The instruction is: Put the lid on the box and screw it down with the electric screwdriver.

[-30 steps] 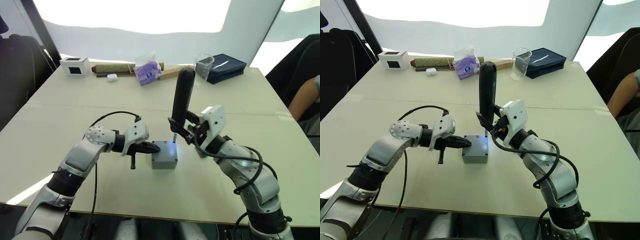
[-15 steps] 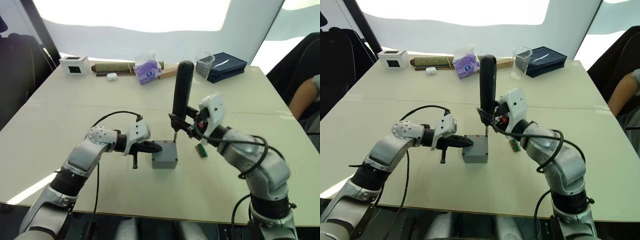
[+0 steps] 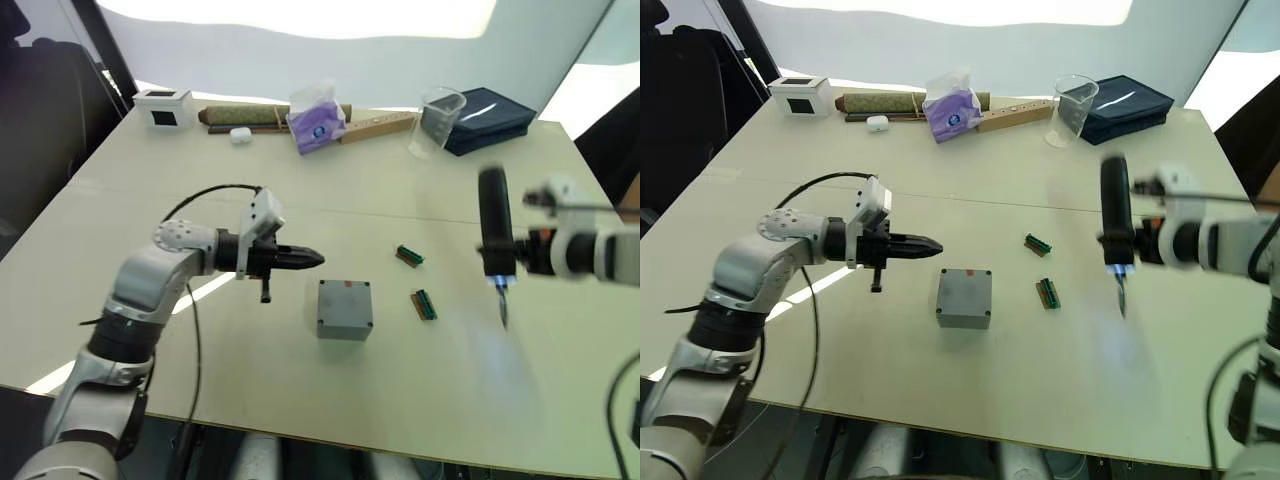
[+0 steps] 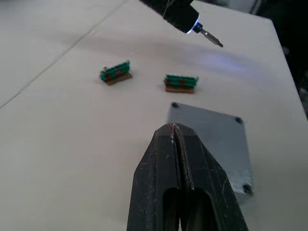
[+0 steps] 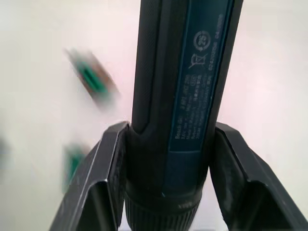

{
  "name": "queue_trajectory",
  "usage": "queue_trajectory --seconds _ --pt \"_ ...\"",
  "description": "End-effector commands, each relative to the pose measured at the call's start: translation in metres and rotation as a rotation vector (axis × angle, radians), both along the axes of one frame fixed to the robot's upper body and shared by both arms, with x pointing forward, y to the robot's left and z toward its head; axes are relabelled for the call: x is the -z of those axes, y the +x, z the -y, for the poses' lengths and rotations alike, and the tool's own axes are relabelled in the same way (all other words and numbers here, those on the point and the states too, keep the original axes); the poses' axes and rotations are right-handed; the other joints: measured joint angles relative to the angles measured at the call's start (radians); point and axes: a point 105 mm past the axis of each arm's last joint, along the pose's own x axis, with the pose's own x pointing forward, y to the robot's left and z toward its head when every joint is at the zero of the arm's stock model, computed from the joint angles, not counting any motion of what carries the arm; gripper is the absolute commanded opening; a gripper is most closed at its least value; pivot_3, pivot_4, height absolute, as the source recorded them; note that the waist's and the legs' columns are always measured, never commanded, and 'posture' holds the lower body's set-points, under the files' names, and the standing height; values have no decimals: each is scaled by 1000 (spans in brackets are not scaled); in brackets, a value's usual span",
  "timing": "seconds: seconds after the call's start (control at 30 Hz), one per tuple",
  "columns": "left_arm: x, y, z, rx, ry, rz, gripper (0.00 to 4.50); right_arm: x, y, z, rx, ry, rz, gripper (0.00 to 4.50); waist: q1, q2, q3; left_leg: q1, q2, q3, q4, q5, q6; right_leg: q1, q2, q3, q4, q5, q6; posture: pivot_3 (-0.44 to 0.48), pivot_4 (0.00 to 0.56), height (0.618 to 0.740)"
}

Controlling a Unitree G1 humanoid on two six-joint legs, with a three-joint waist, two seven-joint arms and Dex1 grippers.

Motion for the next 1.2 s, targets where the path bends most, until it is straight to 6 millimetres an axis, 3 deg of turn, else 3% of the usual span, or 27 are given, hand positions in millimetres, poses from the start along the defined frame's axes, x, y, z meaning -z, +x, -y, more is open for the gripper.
queue_trajectory --seconds 0.03,0.17,0.37,0.5,0.6,0.8,0.87,0.97,1.0,1.1,1.2 --pt "0 -17 12 125 38 50 0 -15 -7 -11 -92 44 9 1836 -22 3 4 1 1 0 0 0 0 0 2 1 2 0 1 0 150 740" --pt "7 -18 17 123 49 68 0 4 -9 0 -39 34 -75 1836 -45 2 5 12 2 1 0 1 0 7 6 3 4 1 0 0 150 740" --pt "16 -21 17 108 53 56 0 20 -7 14 29 -17 -122 1836 -40 2 5 11 2 1 0 1 0 6 6 5 4 1 0 0 150 740" --pt "16 -16 15 67 44 54 0 22 -5 15 21 -41 -113 3605 -37 2 5 11 2 0 0 1 0 7 5 4 3 1 1 0 150 740" --pt "12 -9 5 23 42 52 0 13 -2 16 14 -67 -66 4464 -38 2 5 11 2 0 1 1 0 8 5 4 3 1 1 0 150 740" --pt "-6 21 -31 -148 22 65 0 -47 14 3 -71 -92 178 4464 -44 3 5 11 2 1 0 1 0 6 5 5 4 1 1 0 150 740" --pt "-7 31 -44 -210 28 73 0 -70 20 -10 -136 -93 299 4464 -42 3 5 11 2 1 0 1 0 6 5 4 5 1 1 0 150 740" --pt "10 36 -59 -271 90 66 0 -91 9 -66 -444 1 534 4464 -39 2 5 11 2 0 0 1 0 6 5 3 3 1 1 0 150 740" --pt "16 34 -59 -272 98 54 0 -81 -3 -86 -570 5 551 4464 -39 2 5 11 2 -1 -1 0 0 7 5 3 3 1 1 0 150 740" --pt "36 27 -51 -253 137 42 0 -34 -29 -118 -762 -30 463 4464 -28 1 5 10 2 -3 0 0 0 7 4 1 2 1 1 0 150 740" --pt "50 21 -41 -238 150 27 0 -3 -42 -138 -835 -13 421 4464 -16 1 5 9 2 -3 2 0 0 8 3 1 2 1 1 0 150 740"
